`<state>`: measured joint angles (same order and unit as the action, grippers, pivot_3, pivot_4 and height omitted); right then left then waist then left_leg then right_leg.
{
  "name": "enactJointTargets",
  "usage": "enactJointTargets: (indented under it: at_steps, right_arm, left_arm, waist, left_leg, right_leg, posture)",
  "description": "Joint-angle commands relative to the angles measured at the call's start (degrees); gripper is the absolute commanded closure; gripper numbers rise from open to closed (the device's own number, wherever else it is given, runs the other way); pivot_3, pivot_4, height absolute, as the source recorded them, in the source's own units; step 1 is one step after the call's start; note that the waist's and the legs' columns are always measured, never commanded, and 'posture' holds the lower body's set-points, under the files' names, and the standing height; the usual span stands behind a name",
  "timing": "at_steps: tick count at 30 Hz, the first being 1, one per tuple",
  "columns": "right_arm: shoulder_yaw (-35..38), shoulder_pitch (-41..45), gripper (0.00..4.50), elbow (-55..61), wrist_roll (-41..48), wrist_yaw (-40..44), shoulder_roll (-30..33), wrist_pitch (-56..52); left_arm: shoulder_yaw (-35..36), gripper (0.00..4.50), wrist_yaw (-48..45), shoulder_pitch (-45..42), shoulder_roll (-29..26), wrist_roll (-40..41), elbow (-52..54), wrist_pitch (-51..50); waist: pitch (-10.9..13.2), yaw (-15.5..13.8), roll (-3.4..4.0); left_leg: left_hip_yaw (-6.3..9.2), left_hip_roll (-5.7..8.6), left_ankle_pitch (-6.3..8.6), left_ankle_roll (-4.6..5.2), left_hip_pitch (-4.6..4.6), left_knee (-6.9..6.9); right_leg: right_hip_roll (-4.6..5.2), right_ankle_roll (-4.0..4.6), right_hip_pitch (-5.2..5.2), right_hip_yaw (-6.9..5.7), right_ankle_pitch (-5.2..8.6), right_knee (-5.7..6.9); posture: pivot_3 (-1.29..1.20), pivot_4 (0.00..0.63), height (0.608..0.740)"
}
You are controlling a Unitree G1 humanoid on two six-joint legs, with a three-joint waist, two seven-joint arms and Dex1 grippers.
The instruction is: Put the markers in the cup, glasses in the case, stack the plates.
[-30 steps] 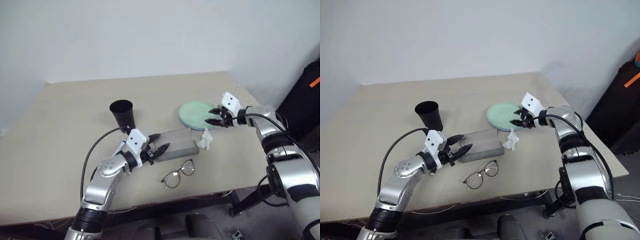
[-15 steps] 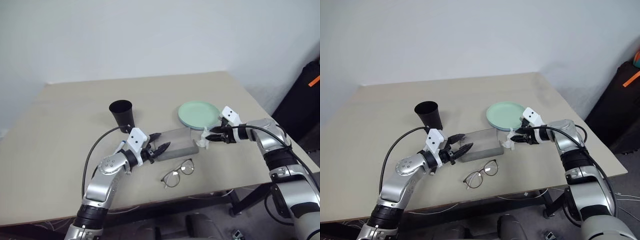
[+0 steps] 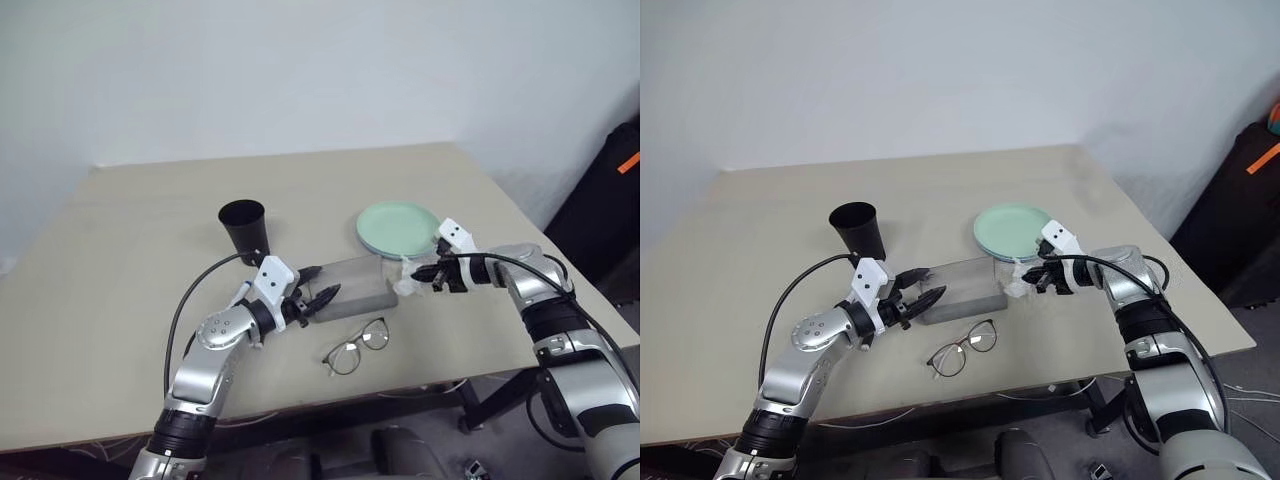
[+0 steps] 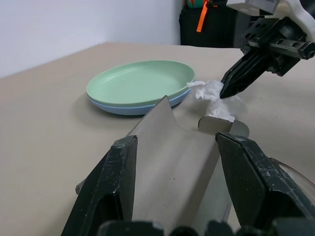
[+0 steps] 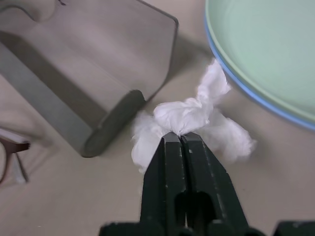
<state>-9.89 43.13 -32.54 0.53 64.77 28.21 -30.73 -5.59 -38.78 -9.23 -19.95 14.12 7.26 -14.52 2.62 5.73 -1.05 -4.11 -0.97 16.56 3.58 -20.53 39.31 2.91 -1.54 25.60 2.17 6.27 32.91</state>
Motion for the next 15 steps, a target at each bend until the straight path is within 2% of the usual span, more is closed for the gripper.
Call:
enactJointTargets:
  at_steps: [1, 8, 11, 15]
  right_arm:
    - [1.2, 0.5, 4.49, 3.9, 2.3, 1.6, 1.3, 0.9]
    - [5.9, 3.9, 4.49, 3.4, 6.1, 0.0, 1.0, 8.0]
    - [7.3, 7.8, 4.49, -2.8, 5.2, -5.0, 0.1, 13.2]
    - [5.5, 13.0, 4.49, -16.1, -0.2, -15.1, -1.7, 23.0]
  left_arm:
    - [0.4, 1.86, 0.2, -0.7, -0.2, 0.1, 1.5, 0.8]
    - [0.3, 1.86, 0.1, -1.0, -0.2, 0.0, 1.2, 0.9]
    - [0.3, 1.86, 0.1, -1.2, -0.1, 0.0, 0.9, 1.1]
    - [0.3, 1.86, 0.0, -1.4, -0.1, -0.1, 0.5, 1.3]
  waist:
    - [0.0, 0.0, 0.0]
    - [0.0, 0.0, 0.0]
    - [0.0, 0.1, 0.01]
    - [0.0, 0.1, 0.0]
  left_leg:
    - [0.0, 0.0, 0.0, 0.0, -0.01, 0.0]
    - [0.0, 0.0, 0.0, 0.0, -0.02, -0.01]
    - [-0.04, -0.01, 0.0, -0.01, -0.01, -0.01]
    - [-0.02, -0.02, 0.0, -0.01, 0.01, -0.01]
  right_leg:
    - [0.0, 0.0, 0.0, 0.0, 0.0, 0.0]
    - [0.0, 0.0, 0.01, -0.01, 0.0, -0.01]
    - [0.0, 0.0, 0.02, 0.01, 0.0, -0.01]
    - [0.0, 0.01, 0.01, -0.02, 0.0, -0.01]
  posture:
    - [0.0, 0.0, 0.74]
    - [0.0, 0.0, 0.74]
    - [0.0, 0.0, 0.74]
    - [0.0, 0.0, 0.74]
